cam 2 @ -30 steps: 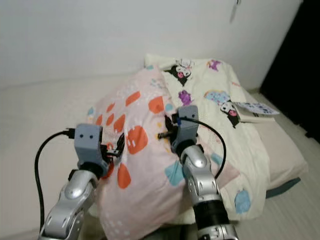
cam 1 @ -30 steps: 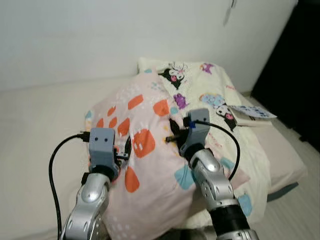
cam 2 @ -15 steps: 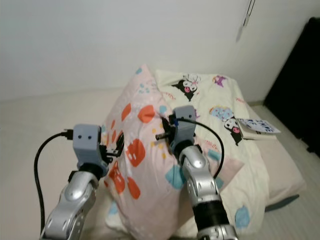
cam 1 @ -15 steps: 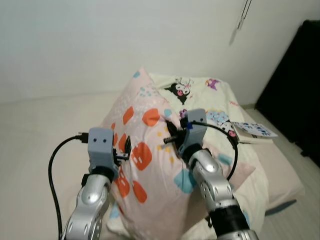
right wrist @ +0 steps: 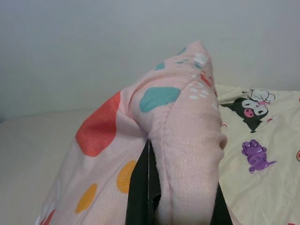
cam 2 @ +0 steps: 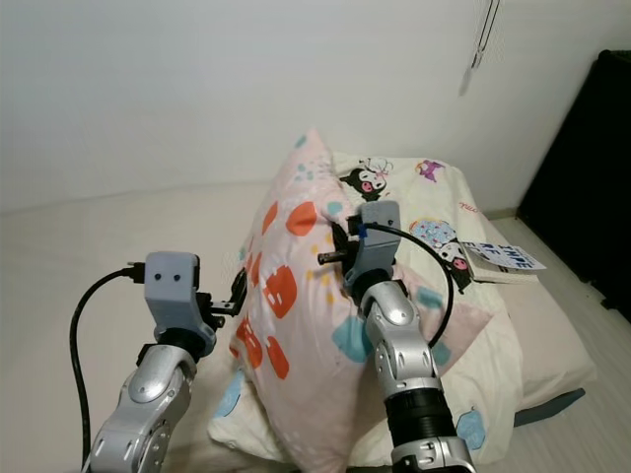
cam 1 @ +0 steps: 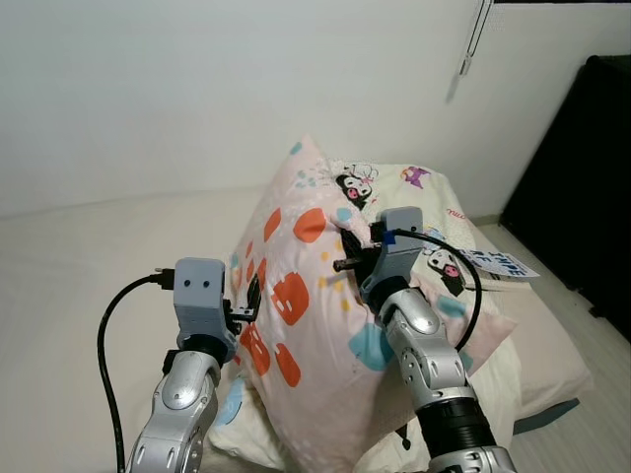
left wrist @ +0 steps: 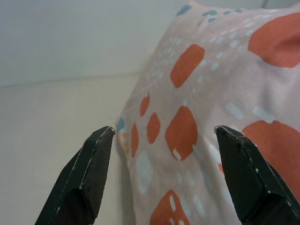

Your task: Clean up the room

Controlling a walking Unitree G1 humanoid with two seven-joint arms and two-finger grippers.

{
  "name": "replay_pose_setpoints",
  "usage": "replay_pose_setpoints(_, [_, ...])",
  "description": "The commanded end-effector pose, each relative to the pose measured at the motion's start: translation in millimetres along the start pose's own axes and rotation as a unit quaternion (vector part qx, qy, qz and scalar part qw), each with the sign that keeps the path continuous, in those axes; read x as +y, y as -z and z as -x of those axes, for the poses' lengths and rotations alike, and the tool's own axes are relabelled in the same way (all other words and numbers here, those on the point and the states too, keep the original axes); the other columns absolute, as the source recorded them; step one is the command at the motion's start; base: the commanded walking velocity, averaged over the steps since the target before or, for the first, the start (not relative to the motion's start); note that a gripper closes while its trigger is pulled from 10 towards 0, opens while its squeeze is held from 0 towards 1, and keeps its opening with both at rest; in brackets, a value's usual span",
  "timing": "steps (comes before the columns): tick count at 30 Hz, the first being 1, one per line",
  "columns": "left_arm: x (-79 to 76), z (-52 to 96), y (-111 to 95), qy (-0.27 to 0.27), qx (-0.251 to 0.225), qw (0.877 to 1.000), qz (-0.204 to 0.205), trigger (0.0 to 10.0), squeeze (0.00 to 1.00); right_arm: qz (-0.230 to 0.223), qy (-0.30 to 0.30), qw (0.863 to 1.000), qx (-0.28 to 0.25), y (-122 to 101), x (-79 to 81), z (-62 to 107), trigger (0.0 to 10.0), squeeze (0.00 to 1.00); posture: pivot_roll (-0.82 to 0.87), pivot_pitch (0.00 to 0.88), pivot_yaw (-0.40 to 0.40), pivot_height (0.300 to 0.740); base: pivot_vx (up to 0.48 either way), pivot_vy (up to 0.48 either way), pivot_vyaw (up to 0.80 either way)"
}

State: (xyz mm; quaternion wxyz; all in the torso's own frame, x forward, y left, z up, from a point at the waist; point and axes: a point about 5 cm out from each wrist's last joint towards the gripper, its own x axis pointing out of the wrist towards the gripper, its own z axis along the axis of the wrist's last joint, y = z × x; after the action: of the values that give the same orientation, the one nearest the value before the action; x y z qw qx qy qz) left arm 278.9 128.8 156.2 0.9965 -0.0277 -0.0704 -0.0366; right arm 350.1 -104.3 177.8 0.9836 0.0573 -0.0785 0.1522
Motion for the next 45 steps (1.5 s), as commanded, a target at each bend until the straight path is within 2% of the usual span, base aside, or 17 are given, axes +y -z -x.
replay_pose_setpoints(1, [2.6,1.7,3,-0.007,0.002,1.0,-0.007,10.0,0.0,-0.006,0.002,0.999,-0.034,-12,0.7,-3.3,10.0,0.0,-0.05,0.084,-0.044,0.74,0.0,0.0,0.0])
replay_pose_setpoints(9, [-1.9,0.6,5,0.001,0.004,1.0,-0.023,10.0,0.0,-0.02,0.041,0.999,-0.01,3,-8.0,1.9,10.0,0.0,-0.05,0.089,-0.042,0.74,0.0,0.0,0.0])
replay_pose_setpoints(16, [2.1,2.7,15,-0.008,0.025,0.999,-0.021,10.0,0.0,0.004,0.061,0.998,0.029,22,-15.2,9.7,10.0,0.0,-0.05,0.092,-0.036,0.74,0.0,0.0,0.0])
replay_pose_setpoints(20, [5.0,3.7,18,-0.012,0.028,0.999,-0.028,10.0,0.0,-0.009,0.067,0.997,0.028,21,-17.9,8.7,10.0,0.0,-0.05,0.091,-0.036,0.74,0.0,0.0,0.0])
replay_pose_setpoints(36, [6.2,2.5,20,-0.013,0.032,0.999,-0.033,10.0,0.0,0.006,0.068,0.997,0.038,29,-15.5,10.3,10.0,0.0,-0.05,0.094,-0.035,0.74,0.0,0.0,0.0])
replay_pose_setpoints(45, [9.4,0.7,19,-0.023,0.031,0.999,-0.027,10.0,0.0,-0.002,0.068,0.998,0.017,21,-20.4,7.9,10.0,0.0,-0.05,0.096,-0.035,0.74,0.0,0.0,0.0])
